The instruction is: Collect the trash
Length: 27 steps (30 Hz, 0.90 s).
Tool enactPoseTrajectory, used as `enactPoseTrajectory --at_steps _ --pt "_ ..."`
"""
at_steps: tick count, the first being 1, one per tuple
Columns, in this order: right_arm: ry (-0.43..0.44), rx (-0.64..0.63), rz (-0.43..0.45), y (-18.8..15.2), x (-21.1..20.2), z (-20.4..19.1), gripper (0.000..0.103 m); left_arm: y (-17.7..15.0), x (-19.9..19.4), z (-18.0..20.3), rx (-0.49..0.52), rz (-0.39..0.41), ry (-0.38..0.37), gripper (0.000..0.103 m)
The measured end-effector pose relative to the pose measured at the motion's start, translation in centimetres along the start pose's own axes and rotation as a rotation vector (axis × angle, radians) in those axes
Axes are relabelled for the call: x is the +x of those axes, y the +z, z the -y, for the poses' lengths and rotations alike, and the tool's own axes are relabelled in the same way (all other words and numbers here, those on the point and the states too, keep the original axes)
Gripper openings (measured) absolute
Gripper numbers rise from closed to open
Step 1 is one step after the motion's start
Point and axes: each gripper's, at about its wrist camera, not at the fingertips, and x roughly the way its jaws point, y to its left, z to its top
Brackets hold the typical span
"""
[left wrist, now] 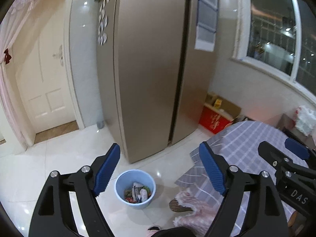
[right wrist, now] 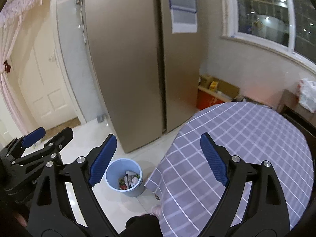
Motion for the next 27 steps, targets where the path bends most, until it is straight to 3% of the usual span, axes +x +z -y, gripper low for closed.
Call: enactPoseTrajectory --at_steps 11,18,27 --pt "-0.026 -0.003 0.138 -0.8 -9.3 1.0 0.088 -1.2 -9.1 2.6 0.038 0.121 -0.051 0.082" --pt "-0.033 0.015 0.164 -1.4 -11.2 1.7 0.089 -1.4 -11.3 3.8 0.072 0.171 -0.046 0.082" --pt "-0.046 0.004 0.166 -1.7 -11.9 1.6 0.089 -1.6 -11.5 3.7 0.075 0.175 -0.051 0.082"
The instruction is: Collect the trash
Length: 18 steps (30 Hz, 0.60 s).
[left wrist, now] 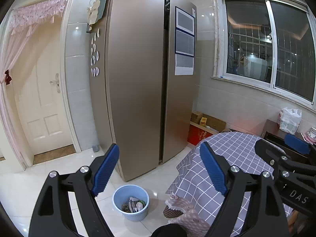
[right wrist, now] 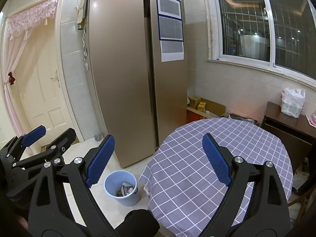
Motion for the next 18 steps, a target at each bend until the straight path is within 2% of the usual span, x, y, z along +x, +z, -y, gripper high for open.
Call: enactPoseTrajectory --at_steps 18 --pt "-0.005 -0.003 0.005 -0.51 -0.23 -0.83 0.091 -0.36 -0.36 0.08 0.013 0.02 0.025 0.082"
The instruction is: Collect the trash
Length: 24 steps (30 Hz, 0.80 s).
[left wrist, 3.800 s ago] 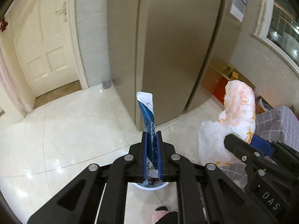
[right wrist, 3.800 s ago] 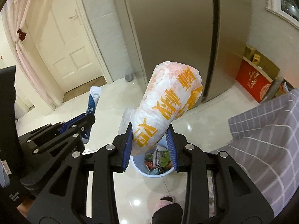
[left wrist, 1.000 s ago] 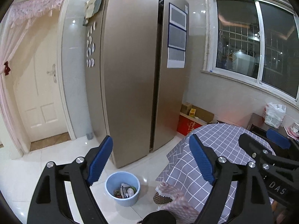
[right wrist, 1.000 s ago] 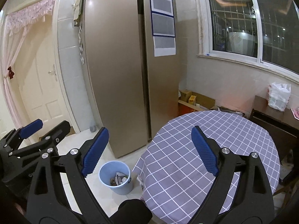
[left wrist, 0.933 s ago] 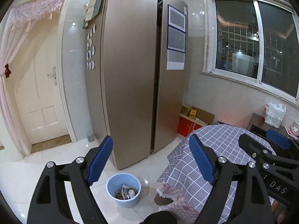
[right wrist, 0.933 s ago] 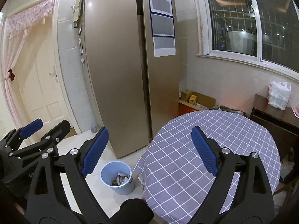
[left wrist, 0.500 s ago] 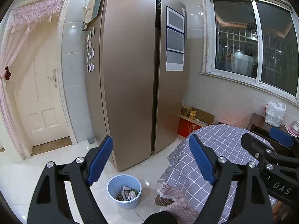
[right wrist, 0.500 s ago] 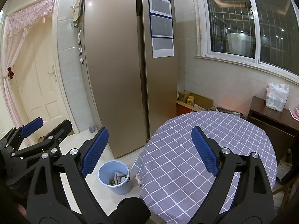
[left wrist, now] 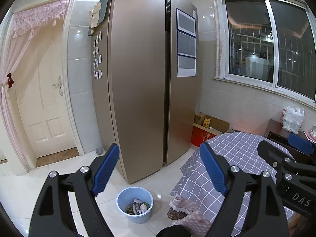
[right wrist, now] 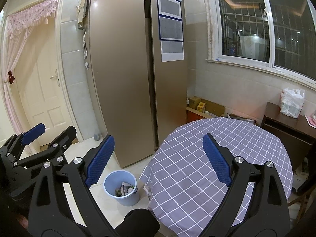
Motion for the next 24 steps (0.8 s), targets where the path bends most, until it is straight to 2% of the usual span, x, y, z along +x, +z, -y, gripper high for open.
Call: enactPoseTrajectory --at_steps 24 --pt "-0.003 0.008 0.005 0.13 -0.29 -0.19 0.091 0.13 0.04 -0.58 -0.002 0.003 -0.015 0.082"
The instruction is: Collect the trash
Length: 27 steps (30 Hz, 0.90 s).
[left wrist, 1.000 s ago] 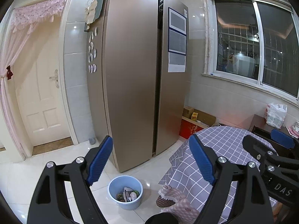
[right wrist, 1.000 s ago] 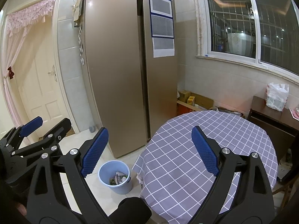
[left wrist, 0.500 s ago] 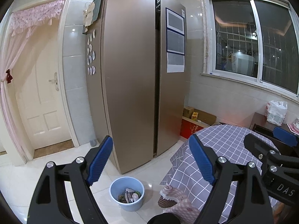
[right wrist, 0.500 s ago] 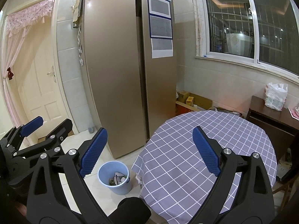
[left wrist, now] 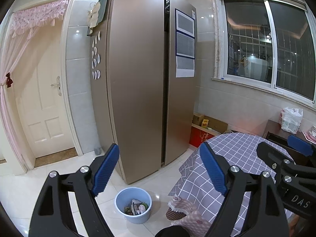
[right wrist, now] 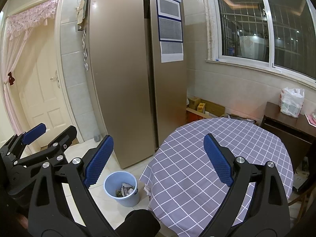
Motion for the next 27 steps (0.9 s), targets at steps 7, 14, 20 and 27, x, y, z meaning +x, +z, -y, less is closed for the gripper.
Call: enactPoseTrajectory --at_steps 7,14,20,27 --pt "0.0 0.001 -0.001 -0.01 -0.01 0.01 0.091 0.11 -0.03 0.08 0.006 0.005 0.004 0.082" --pt "-0.001 0.004 -0.003 0.06 0.06 0.03 0.091 0.11 -0.1 0.18 0.012 0.007 0.006 0.082" --pt "-0.003 0.006 -0.003 0.01 0.08 0.04 0.091 0.11 -0.13 0.23 0.011 0.006 0.006 0.082" --pt "-0.003 0.007 -0.004 -0.03 0.08 0.07 0.091 0.11 -0.13 0.21 0.012 0.006 0.005 0.082"
